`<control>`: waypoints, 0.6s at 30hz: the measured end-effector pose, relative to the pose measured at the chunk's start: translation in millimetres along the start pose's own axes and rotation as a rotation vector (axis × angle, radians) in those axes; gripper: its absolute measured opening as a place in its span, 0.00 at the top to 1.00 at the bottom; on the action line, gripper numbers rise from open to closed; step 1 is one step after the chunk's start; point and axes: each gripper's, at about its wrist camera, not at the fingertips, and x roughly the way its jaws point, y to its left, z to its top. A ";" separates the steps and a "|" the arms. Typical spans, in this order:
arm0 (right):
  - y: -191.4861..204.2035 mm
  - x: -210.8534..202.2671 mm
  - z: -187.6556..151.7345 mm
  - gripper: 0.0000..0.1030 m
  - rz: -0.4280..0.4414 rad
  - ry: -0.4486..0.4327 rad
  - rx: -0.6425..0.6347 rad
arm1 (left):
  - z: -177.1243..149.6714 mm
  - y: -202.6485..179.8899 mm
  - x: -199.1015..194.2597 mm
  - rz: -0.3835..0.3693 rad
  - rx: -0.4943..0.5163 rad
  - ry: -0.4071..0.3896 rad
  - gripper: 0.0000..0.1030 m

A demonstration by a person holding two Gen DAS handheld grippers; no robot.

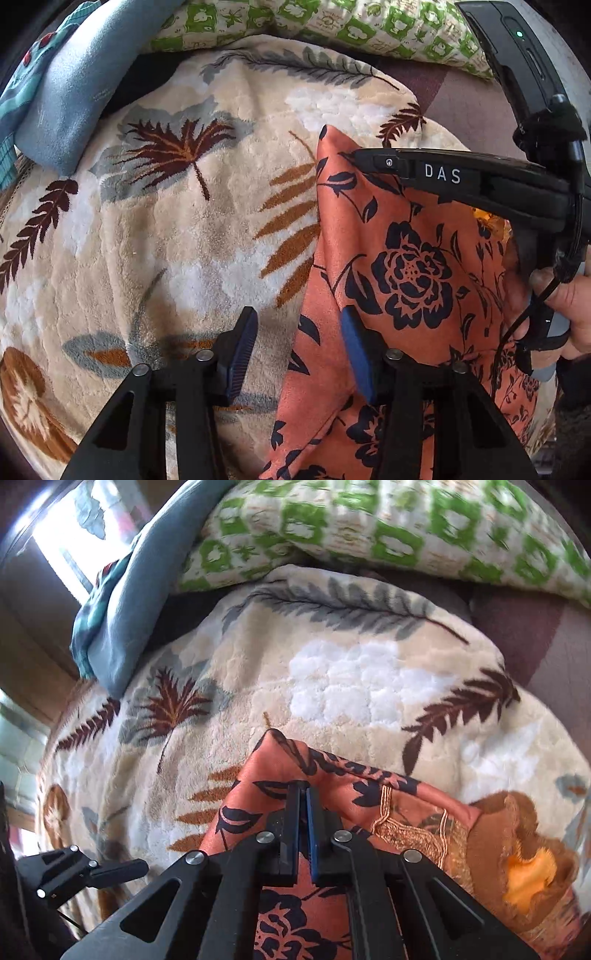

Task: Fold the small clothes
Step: 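Grasp the blouse edge by the lace collar with the right gripper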

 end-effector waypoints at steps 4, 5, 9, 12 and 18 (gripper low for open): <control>-6.5 -0.2 3.6 1.00 0.095 -0.072 0.120 | 2.9 9.4 10.6 0.068 -0.041 0.012 0.68; -6.5 9.7 3.6 1.00 0.078 -0.051 0.142 | 2.2 9.4 13.7 0.070 -0.042 0.019 0.68; -18.2 11.0 -8.4 0.98 0.111 -0.096 0.248 | 2.9 5.6 9.1 0.035 -0.023 0.009 0.68; -41.4 -7.8 -9.1 0.71 0.102 -0.130 0.299 | 3.8 7.0 8.4 0.011 -0.024 0.024 0.66; -63.9 -6.9 -10.7 0.48 0.099 -0.058 0.311 | 1.9 1.7 9.1 0.033 -0.012 0.018 0.58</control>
